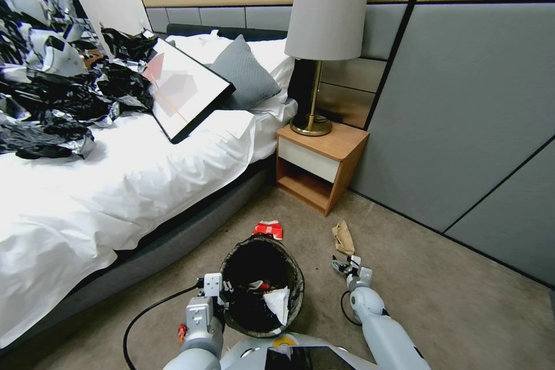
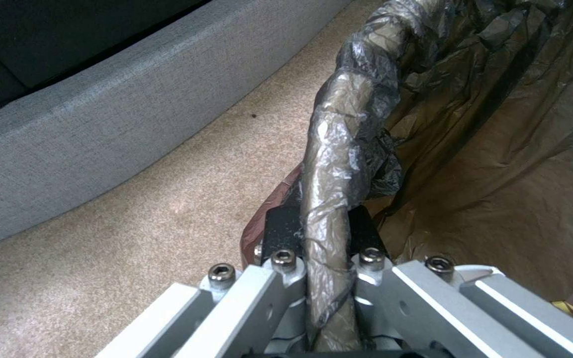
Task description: Pick up the trash bin, then pick up the garbage from the floor and place it into the trash bin.
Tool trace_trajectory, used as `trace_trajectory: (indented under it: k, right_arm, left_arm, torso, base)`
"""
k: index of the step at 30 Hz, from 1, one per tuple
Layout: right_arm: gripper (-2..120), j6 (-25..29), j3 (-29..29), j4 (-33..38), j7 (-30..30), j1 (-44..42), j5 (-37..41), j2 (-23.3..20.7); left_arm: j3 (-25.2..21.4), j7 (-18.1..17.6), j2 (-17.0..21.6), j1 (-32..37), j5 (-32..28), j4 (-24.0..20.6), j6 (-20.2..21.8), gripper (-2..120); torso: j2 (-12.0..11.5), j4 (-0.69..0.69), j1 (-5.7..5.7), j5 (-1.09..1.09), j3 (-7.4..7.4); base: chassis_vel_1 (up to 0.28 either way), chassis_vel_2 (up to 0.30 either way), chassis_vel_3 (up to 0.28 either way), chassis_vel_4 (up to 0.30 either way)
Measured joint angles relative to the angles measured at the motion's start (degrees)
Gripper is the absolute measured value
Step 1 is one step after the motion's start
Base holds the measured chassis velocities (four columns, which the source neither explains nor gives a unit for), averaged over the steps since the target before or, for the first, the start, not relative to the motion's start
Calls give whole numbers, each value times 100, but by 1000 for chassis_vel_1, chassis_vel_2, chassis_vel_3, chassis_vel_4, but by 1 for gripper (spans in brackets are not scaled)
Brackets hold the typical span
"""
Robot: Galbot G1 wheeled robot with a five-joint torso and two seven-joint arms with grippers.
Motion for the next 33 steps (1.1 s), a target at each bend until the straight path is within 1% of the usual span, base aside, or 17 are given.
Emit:
trace_trajectory:
  k: [6, 10, 12, 14, 15, 19, 25, 28, 29, 31, 32, 33]
  right_arm:
    - [100, 140, -54, -282, -42, 295, -132, -59]
    - [100, 157, -126, -548, -68, 569, -145, -100]
    - [100, 167, -191, -790, -72, 749, -159, -102]
    - [100, 169, -211, -849, -74, 782, -164, -102]
    - [100, 191, -254, -1012, -88, 863, -193, -94]
    - [100, 224, -293, -1289, -128, 1013, -228, -78]
    - [100, 224, -309, -1566, -214, 1142, -243, -73]
    - [94, 230, -311, -1673, -240, 1175, -269, -66]
    - [88, 272, -308, -1807, -270, 1213, -303, -62]
    - [81, 349, -295, -1957, -324, 1262, -337, -63]
    - [81, 349, -295, -1957, -324, 1262, -337, -63]
    - [75, 410, -279, -2041, -357, 1297, -352, -72]
  left_arm:
    - [22, 0, -5, 15, 23, 0, -8, 0]
    - [24, 0, -13, 22, 36, 3, -12, 0]
    - [25, 0, -25, 29, 46, 3, -17, 0]
    - [25, 0, -27, 30, 47, 3, -17, 0]
    - [25, 0, -34, 36, 50, 3, -20, 0]
    - [24, -2, -45, 48, 59, 3, -31, 0]
    - [37, -6, -52, 49, 68, 3, -50, 0]
    - [44, -11, -54, 49, 69, 3, -60, 0]
    - [51, -14, -54, 53, 71, 3, -72, 0]
    - [52, -19, -51, 59, 72, 1, -86, 0]
    - [52, -19, -51, 59, 72, 1, -86, 0]
    - [49, -25, -49, 63, 73, -5, -92, 0]
  torso:
    - [0, 1, 0, 2, 0]
    - [0, 2, 0, 0, 0]
    - [0, 2, 0, 0, 0]
    - [0, 2, 0, 0, 0]
    - [0, 1, 0, 1, 0]
    - [0, 1, 0, 1, 0]
    - [0, 1, 0, 0, 0]
    - [0, 1, 0, 1, 0]
    - [0, 1, 0, 1, 0]
    - [0, 1, 0, 1, 0]
    - [0, 1, 0, 1, 0]
    - [0, 1, 0, 1, 0]
  base:
    - [0, 0, 0, 0]
    - [0, 0, 0, 0]
    - [0, 0, 0, 0]
    - [0, 0, 0, 0]
    - [0, 0, 0, 0]
    - [0, 0, 0, 0]
    - [0, 0, 0, 0]
    - [0, 0, 0, 0]
    - [0, 0, 0, 0]
    - [0, 0, 0, 0]
    - [0, 0, 0, 0]
    - [0, 0, 0, 0]
